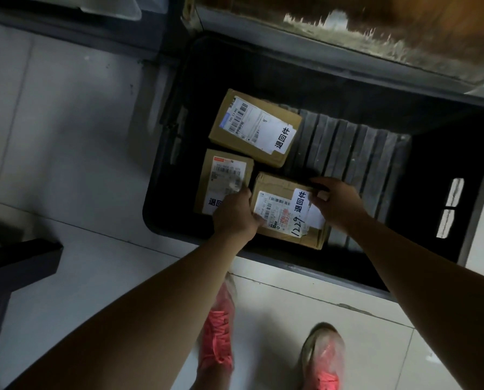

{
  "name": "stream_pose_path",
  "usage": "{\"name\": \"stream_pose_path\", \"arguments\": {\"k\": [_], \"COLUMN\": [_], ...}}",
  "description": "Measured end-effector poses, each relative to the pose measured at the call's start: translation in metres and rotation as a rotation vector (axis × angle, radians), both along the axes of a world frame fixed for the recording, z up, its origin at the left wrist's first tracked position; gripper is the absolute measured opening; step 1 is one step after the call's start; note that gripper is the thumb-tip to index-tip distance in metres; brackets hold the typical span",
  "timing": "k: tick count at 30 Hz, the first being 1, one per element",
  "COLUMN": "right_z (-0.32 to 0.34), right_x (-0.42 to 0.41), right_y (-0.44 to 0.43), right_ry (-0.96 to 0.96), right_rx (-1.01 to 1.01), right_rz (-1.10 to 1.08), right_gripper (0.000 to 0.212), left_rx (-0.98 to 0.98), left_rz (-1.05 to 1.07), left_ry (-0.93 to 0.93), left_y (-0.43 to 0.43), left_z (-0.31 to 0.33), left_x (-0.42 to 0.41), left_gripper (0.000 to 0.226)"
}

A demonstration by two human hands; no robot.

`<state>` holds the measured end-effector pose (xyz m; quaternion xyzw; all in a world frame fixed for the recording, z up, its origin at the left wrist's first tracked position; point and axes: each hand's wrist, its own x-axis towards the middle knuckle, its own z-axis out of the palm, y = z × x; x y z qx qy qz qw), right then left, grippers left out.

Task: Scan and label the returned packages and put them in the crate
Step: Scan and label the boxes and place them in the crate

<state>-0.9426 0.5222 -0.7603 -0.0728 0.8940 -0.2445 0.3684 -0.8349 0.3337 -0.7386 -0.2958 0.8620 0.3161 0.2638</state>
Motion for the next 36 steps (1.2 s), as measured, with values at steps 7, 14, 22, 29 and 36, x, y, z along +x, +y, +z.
{"name": "stream_pose_path", "arguments": {"k": [7, 14, 22, 29, 36], "right_z": [0.088, 0.261, 0.500, 0.680, 0.794], "right_x": [-0.009, -0.003, 0.065, 0.158, 0.286], "right_y": [0.019, 0.050, 0.106, 0.169, 0.252], "right_ry": [0.065, 0.141, 0.177, 0.313, 0.419], "right_rx": [0.025, 0.002, 0.111, 0.280, 0.430], "right_rz": [-0.009, -0.003, -0.220, -0.500, -0.768], "right_gripper": [0.049, 0.049, 0.042, 0.055, 0.054], "left_rx": [0.062, -0.067, -0.266, -0.361, -0.354], "left_rz": [0.068, -0.195, -0.588, -0.957, -1.331], "left_ry": [0.032, 0.145, 0.189, 0.480, 0.733], "left_y": [-0.019, -0.010, 0.050, 0.138, 0.266], "left_z": [0.062, 0.230, 0.505, 0.684, 0.790], "left_x": [0.000, -0.013, -0.028, -0.022, 0.026], "left_gripper": [0.049, 0.044, 0.047, 0.042, 0.049]}}
